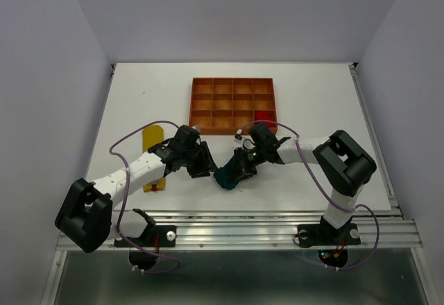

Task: Roll the socks
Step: Roll the sock at the center of the board.

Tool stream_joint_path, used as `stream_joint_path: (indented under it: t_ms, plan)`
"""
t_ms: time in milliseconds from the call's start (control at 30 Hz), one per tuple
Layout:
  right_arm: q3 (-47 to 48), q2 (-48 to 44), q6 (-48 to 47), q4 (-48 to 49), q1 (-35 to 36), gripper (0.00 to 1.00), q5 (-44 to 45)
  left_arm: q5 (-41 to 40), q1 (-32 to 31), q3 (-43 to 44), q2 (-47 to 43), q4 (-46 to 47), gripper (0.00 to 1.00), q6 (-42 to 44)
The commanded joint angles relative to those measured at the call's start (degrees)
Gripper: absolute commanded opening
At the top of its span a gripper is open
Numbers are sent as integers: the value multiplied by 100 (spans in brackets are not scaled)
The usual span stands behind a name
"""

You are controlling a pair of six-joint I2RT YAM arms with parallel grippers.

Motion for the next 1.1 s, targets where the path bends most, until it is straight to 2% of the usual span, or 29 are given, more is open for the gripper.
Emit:
stream_joint_path:
  t_ms: [0,900,1067]
  plan:
    - [6,128,193,253,-82,1,-151,159,17,-13,120,214,51,178]
    - [-3,568,17,235,-319,6,-63,238,-106,348,1368,750,51,257]
    - [41,524,-79,218,-319,18,-11,54,-106,427,1570,645,45,222]
